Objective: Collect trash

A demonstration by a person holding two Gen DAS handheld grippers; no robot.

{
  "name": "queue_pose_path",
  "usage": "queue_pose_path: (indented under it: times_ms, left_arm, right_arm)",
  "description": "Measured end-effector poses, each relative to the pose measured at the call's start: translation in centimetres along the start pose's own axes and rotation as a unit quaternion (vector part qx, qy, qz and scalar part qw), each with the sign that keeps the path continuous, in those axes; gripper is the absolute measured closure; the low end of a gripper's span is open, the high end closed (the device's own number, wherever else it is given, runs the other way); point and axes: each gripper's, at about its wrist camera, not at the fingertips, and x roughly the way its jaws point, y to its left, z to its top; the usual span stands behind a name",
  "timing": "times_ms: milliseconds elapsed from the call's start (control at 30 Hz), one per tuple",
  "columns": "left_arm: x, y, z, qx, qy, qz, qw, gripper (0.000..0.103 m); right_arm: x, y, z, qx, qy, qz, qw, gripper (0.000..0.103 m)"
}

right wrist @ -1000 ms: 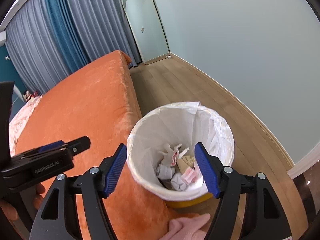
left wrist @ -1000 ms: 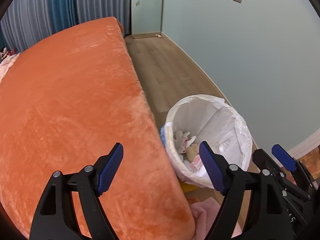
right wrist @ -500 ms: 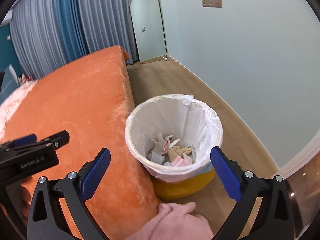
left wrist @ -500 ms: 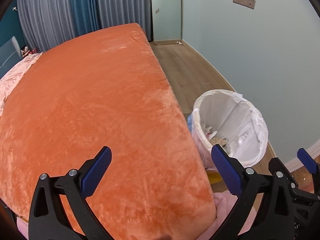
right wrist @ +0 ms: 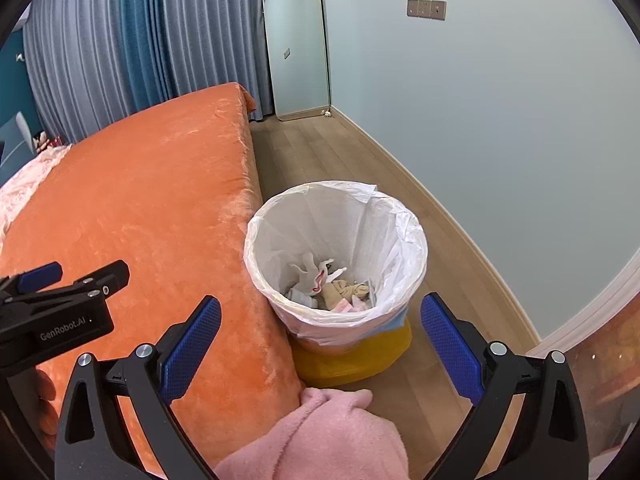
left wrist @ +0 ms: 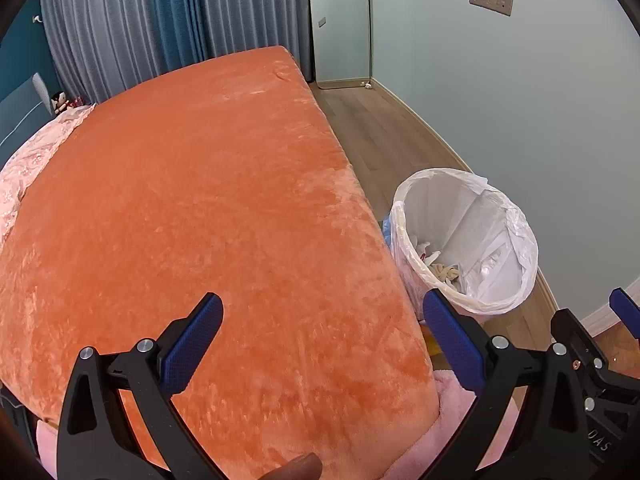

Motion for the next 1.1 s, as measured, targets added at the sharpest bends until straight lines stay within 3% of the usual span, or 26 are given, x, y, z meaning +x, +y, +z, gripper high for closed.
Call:
queue_pose_path:
  times_ms: [1100]
  left_arm:
    - [-1.7,-1.3,-0.5,0.000,-0.016,0.028,0.9995,0.007]
  right_arm:
    - [-1.6,-0.6,-0.9,-0.013,-0.017,-0.014,1.000,0.007]
